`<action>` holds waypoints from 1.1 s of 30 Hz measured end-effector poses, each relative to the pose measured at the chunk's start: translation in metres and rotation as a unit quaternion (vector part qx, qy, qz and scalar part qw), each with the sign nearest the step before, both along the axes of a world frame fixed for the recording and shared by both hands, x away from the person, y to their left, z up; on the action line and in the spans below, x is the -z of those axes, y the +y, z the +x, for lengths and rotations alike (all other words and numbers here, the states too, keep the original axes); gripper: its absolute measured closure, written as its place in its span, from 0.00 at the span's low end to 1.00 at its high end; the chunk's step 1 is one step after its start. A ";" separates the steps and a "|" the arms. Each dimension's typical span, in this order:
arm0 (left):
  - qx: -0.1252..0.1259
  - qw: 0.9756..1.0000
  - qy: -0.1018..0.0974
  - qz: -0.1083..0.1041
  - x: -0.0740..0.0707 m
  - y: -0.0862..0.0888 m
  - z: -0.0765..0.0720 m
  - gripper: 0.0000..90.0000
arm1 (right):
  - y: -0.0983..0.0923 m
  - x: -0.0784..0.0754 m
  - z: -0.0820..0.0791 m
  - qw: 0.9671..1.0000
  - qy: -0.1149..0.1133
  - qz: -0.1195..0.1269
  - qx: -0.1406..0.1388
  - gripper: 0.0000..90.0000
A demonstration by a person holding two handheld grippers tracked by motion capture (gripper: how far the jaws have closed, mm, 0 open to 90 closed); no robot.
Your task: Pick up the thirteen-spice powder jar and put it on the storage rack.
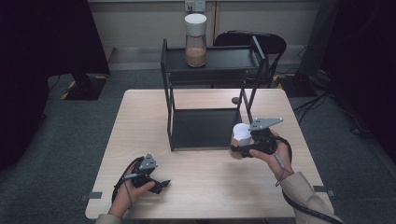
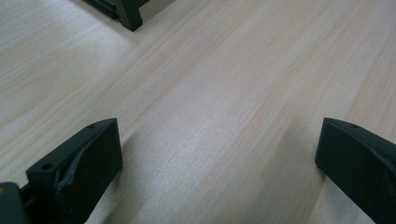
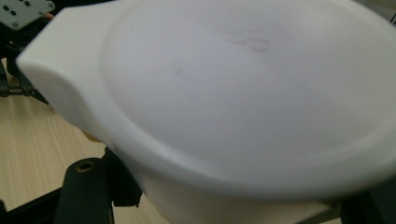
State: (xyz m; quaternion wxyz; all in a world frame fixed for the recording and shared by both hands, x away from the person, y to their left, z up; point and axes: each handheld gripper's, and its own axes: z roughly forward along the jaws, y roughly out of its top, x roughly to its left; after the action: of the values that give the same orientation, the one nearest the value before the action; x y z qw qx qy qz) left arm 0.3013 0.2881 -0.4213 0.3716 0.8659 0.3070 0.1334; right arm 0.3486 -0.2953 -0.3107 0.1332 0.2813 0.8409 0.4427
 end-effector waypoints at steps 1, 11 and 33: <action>0.000 1.000 0.000 0.000 0.000 0.000 0.000 0.00 | 0.001 -0.003 0.001 1.000 -0.002 -0.001 -0.001 0.33; 0.000 1.000 0.000 0.000 0.000 0.000 0.000 0.00 | 0.005 -0.029 0.014 1.000 -0.009 0.001 0.001 0.33; 0.000 1.000 -0.001 0.000 0.000 0.000 0.000 0.00 | 0.025 -0.086 0.035 1.000 -0.020 0.001 0.001 0.33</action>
State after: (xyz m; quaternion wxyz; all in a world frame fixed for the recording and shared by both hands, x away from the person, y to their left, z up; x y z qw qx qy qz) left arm 0.3012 0.2881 -0.4215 0.3721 0.8656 0.3071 0.1340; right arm 0.3834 -0.2706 -0.2246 0.1503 0.2731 0.8372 0.4493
